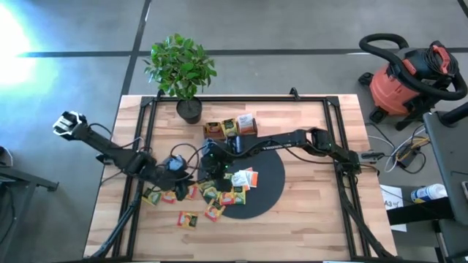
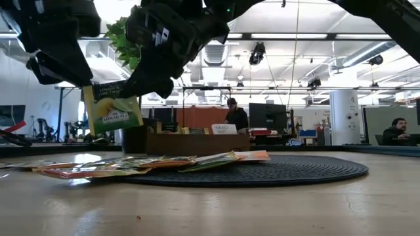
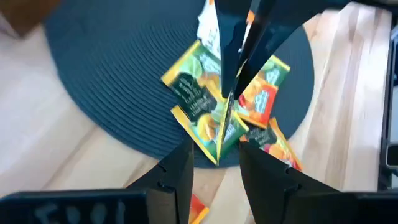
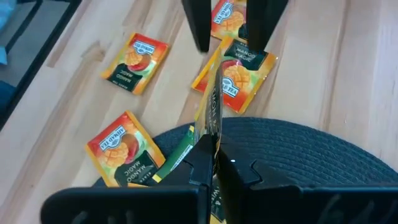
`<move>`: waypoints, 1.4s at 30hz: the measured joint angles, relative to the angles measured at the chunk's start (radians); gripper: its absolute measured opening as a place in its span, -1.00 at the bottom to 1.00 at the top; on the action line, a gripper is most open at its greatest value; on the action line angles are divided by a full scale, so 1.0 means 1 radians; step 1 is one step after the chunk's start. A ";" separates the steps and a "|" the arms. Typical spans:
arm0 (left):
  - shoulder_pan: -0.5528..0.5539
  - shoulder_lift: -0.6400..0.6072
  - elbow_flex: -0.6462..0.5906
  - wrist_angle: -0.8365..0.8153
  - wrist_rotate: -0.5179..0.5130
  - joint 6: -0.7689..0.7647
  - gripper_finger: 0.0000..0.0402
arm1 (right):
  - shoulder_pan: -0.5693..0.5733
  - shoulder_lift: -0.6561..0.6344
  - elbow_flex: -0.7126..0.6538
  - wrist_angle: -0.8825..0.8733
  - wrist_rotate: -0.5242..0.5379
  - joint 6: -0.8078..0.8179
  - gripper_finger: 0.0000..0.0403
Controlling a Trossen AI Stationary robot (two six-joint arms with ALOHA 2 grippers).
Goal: Pick & Place Tea
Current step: Put the yellow tea bag into the middle slot of the wooden organizer
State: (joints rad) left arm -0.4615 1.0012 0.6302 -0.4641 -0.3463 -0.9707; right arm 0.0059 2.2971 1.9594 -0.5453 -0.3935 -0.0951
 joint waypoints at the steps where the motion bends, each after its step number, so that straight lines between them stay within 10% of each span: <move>1: 0.012 0.005 0.006 0.000 0.016 0.015 -0.48 | 0.001 0.000 0.000 0.000 0.000 0.004 -0.96; 22: 0.037 0.081 0.019 0.056 0.084 0.180 -0.39 | 0.010 0.000 0.013 -0.003 0.000 0.006 -0.96; 32: 0.080 0.105 0.019 0.057 0.084 0.227 -0.94 | 0.009 0.000 0.013 -0.005 0.001 0.009 -0.96; 42: 0.134 0.116 0.019 0.061 0.110 0.290 -1.00 | -0.010 -0.013 0.013 -0.041 0.004 0.077 -0.83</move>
State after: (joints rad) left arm -0.3274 1.1171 0.6495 -0.4028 -0.2360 -0.6811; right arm -0.0042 2.2839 1.9728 -0.5859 -0.3897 -0.0177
